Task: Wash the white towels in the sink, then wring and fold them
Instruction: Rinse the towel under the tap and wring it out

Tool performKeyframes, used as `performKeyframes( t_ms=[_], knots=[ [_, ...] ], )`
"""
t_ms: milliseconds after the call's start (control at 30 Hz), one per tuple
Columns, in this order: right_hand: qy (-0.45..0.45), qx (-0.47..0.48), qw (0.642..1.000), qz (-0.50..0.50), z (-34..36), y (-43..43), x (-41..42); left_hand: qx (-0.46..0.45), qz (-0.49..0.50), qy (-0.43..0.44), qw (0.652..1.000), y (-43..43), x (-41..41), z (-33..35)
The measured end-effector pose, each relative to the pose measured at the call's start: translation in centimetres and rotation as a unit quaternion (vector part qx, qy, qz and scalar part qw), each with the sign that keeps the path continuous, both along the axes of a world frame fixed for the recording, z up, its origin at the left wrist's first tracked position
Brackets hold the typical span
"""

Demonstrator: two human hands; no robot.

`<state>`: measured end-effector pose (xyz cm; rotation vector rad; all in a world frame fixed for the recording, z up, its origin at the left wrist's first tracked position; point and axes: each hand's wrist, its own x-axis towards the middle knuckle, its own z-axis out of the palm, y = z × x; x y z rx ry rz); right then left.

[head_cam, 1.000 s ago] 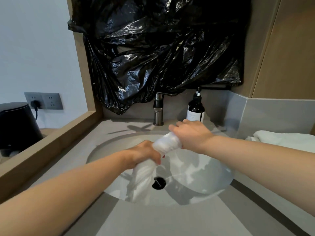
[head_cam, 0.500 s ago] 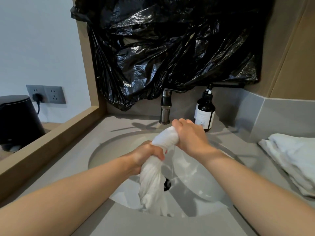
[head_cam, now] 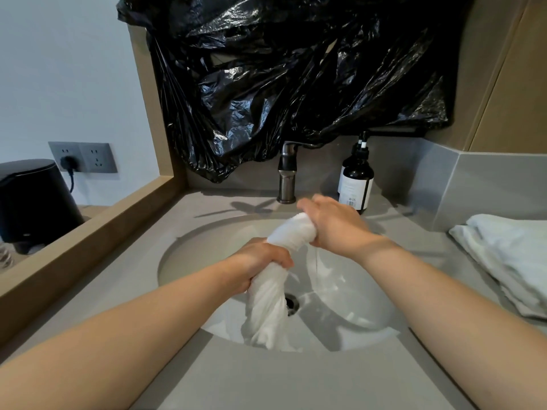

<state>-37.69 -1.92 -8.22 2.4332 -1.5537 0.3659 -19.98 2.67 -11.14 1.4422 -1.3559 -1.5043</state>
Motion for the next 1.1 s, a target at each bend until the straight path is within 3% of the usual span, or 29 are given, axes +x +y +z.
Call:
performKeyframes(
  t_ms=[100,200,267,333,400,467,533,633,667,733,800,867,933,1100],
  knots=[
    [-0.068,0.076,0.995,0.014,1.1,-0.2,-0.3,-0.022,0.033,-0.021,0.999,0.0,0.0,0.1],
    [-0.166,0.261,0.951,0.023,2.7,-0.4,-2.1,-0.090,0.046,-0.132,0.986,0.2,-0.3,0.4],
    [-0.316,0.390,0.865,0.018,3.1,-0.5,-3.4,-0.148,0.036,-0.235,0.960,0.4,-0.5,0.5],
    [-0.469,0.446,0.759,-0.073,2.5,-0.9,-3.9,-0.204,0.025,-0.286,0.936,0.5,-0.6,0.3],
    [-0.525,0.470,0.691,-0.162,1.6,-1.1,-3.6,-0.255,0.027,-0.346,0.902,0.5,-0.8,0.4],
    [-0.550,0.492,0.649,-0.183,1.1,-1.0,-2.9,-0.292,0.045,-0.406,0.865,0.4,-0.8,0.7],
    [-0.582,0.477,0.628,-0.196,1.0,-0.7,-2.0,-0.324,0.065,-0.437,0.837,0.2,-0.7,1.0],
    [-0.672,0.333,0.622,-0.226,1.1,-0.6,0.0,-0.354,0.061,-0.446,0.820,0.1,-0.6,1.2],
    [-0.696,0.269,0.626,-0.226,1.0,-0.7,0.7,-0.347,0.050,-0.434,0.830,0.2,-0.6,1.3],
    [-0.710,0.171,0.646,-0.222,1.4,-0.5,1.8,-0.301,0.017,-0.349,0.887,0.1,-0.4,1.3],
    [-0.706,0.138,0.661,-0.216,1.4,-0.4,2.2,-0.209,-0.023,-0.219,0.953,0.2,0.0,1.3],
    [-0.704,0.140,0.661,-0.220,1.2,-0.2,2.3,-0.100,-0.070,-0.090,0.988,0.5,0.3,1.3],
    [-0.702,0.151,0.660,-0.221,0.8,0.0,2.2,-0.027,-0.135,-0.004,0.990,0.5,0.5,1.0],
    [-0.727,0.155,0.641,-0.189,0.7,0.5,2.4,0.052,-0.219,0.076,0.971,-0.1,0.7,0.2]
  ],
)
